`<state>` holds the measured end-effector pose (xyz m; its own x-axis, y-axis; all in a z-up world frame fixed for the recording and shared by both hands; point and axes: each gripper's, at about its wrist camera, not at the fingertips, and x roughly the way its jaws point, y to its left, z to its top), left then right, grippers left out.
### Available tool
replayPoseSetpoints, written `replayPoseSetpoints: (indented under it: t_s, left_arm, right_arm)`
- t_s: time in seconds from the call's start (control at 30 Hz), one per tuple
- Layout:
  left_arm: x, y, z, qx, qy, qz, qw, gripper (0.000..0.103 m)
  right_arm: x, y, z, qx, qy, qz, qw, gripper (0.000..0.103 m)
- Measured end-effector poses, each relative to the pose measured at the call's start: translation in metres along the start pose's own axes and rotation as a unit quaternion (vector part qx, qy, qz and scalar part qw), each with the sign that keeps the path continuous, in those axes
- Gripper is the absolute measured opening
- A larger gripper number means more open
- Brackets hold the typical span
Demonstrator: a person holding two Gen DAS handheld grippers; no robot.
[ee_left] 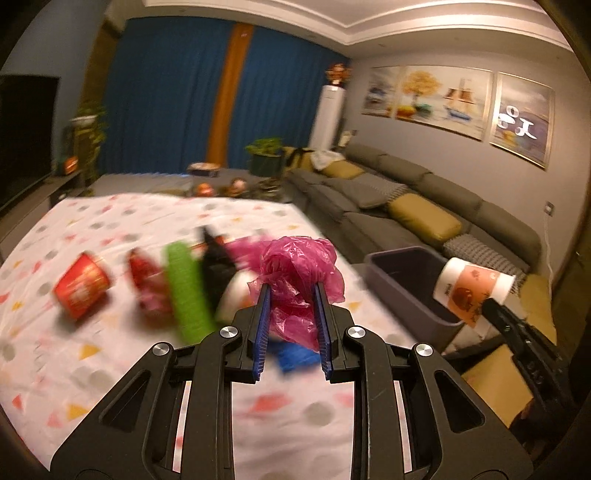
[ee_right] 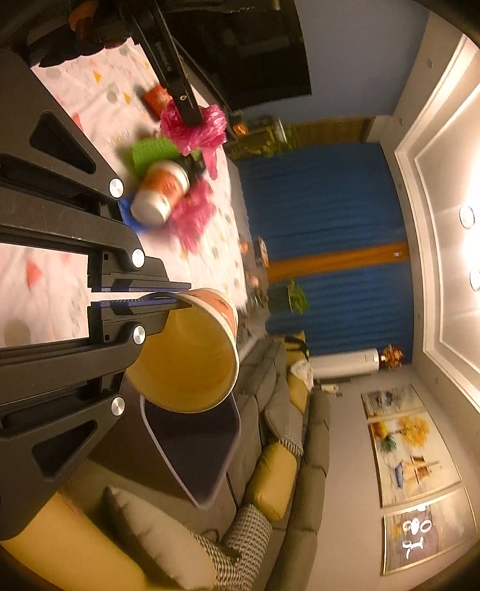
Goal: Collect trash
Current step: 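Carry the pink bag and orange paper cup with both tools over the grey bin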
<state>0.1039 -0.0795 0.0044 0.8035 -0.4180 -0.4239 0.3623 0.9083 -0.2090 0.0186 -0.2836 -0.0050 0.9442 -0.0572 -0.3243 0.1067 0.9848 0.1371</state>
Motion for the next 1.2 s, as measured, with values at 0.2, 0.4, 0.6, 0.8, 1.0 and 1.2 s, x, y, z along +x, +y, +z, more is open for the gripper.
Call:
replayPoseSetpoints:
  t_s: [0.2, 0.4, 0.6, 0.8, 1.0, 1.2]
  left_arm:
    - [0.045, -0.058, 0.013, 0.029, 0.008, -0.055, 0.9980, 0.022]
    - [0.093, -0.108, 0.016, 0.060, 0.023, -0.088, 0.9940, 0.022]
    - [0.134, -0.145, 0.014, 0.080, 0.035, -0.114, 0.9896, 0.022]
    - [0.166, -0.171, 0.005, 0.101, 0.049, -0.128, 0.9854, 0.022]
    - [0.185, -0.181, -0.001, 0.108, 0.065, -0.133, 0.9831, 0.022]
    - [0.198, -0.189, -0.006, 0.118, 0.082, -0.145, 0.9789, 0.022]
  right_arm:
    - [0.012, -0.043, 0.007, 0.014, -0.005, -0.040, 0.999, 0.004]
    - [0.029, -0.076, 0.013, 0.025, -0.007, -0.068, 0.997, 0.004]
    - [0.042, -0.094, 0.013, 0.032, -0.005, -0.083, 0.996, 0.004]
    - [0.047, -0.105, 0.009, 0.048, -0.003, -0.094, 0.994, 0.004]
    - [0.051, -0.109, 0.007, 0.052, 0.002, -0.099, 0.994, 0.004]
    - [0.058, -0.111, 0.008, 0.055, 0.008, -0.103, 0.993, 0.004]
